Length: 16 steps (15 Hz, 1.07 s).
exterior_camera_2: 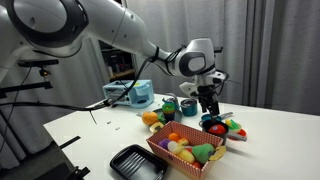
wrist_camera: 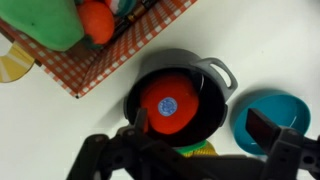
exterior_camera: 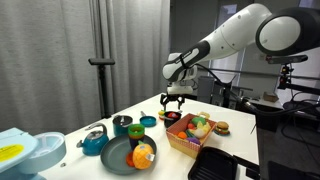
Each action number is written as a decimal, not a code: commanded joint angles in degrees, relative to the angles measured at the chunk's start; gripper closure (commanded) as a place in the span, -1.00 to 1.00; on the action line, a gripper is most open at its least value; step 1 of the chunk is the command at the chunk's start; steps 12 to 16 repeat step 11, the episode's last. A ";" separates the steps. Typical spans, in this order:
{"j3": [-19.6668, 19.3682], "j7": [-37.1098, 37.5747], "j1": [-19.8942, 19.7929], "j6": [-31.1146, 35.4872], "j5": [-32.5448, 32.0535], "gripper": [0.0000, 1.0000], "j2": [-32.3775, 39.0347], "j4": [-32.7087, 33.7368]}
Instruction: Get the orange object from the brown box and put it in the black pot
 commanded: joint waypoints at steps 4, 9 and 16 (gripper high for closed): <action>1.75 -9.69 -0.55 0.56 -0.43 -1.00 -12.57 -13.07; 1.27 -9.53 -0.41 -0.63 -0.54 -1.00 -12.72 -12.58; 1.23 -9.68 -0.38 -0.91 -0.71 -1.00 -13.92 -13.91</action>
